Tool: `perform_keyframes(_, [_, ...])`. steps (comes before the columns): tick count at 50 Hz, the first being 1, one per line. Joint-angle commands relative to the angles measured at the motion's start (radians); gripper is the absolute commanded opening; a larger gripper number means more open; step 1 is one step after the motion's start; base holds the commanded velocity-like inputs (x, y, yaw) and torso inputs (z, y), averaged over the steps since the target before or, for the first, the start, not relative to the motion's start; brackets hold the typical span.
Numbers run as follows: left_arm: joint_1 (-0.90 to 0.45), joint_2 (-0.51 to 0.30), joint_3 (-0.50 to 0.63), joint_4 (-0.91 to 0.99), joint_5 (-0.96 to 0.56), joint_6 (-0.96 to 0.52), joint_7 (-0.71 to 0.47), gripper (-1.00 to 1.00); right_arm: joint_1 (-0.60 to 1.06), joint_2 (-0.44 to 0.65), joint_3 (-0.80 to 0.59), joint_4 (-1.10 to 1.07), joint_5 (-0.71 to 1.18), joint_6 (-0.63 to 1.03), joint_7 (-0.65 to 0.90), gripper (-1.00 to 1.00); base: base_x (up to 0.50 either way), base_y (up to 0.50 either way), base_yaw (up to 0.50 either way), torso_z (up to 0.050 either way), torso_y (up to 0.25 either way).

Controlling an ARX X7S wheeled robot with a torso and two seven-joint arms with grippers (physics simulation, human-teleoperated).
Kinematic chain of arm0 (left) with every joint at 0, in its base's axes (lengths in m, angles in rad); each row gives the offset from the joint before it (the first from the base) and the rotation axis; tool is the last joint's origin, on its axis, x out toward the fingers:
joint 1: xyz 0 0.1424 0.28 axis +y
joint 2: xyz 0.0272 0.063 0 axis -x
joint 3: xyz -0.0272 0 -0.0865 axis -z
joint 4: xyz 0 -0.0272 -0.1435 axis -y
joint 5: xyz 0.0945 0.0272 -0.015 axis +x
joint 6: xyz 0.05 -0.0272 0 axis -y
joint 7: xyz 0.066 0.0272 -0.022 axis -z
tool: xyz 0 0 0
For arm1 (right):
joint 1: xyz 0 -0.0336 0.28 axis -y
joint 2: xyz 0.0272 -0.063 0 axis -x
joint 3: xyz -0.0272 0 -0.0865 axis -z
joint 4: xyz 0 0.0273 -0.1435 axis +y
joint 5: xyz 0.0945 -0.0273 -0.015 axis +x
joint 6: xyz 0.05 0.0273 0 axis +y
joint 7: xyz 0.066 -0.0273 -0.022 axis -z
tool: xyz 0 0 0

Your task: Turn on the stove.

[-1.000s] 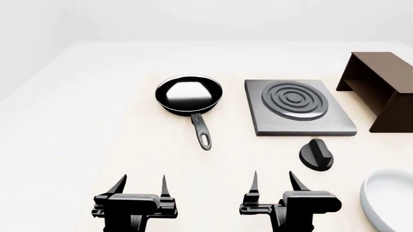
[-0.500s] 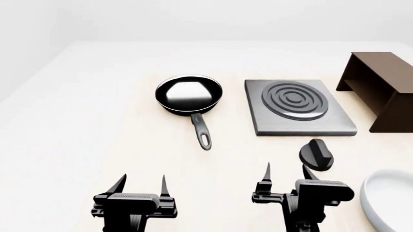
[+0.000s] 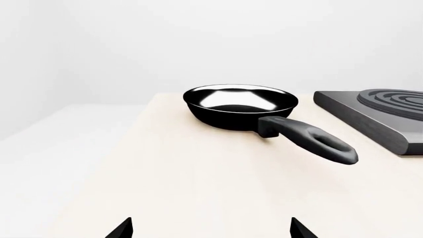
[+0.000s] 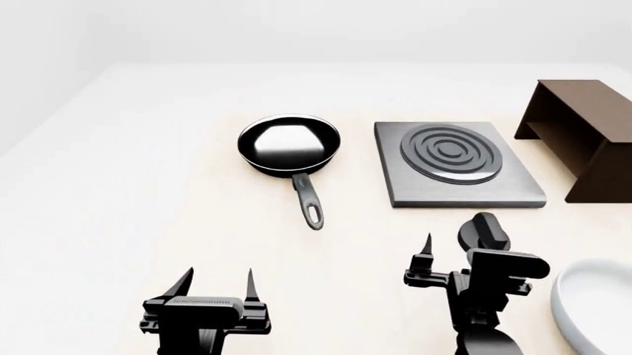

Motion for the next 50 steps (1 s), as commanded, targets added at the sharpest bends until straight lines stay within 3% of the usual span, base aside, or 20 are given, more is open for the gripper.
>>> perform_keyframes(1, [0.002,-0.005,0.005,-0.001,-0.008,0.004,-0.004,1.00,0.095,0.000,0.010,0.171,0.010,-0.032,-0.024,1.00,0.00,0.00,0.00,0.000,0.000])
perform_keyframes(33, [-0.001,-0.013,0.022,-0.020,-0.020,0.020,-0.015,1.00,0.323,-0.018,0.011,0.631,0.004,-0.141,-0.077,1.00,0.00,0.00,0.00,0.000,0.000])
perform_keyframes(50, [0.002,-0.020,0.029,-0.012,-0.030,0.023,-0.021,1.00,0.344,-0.001,0.017,0.662,0.009,-0.132,-0.071,1.00,0.00,0.00,0.00,0.000,0.000])
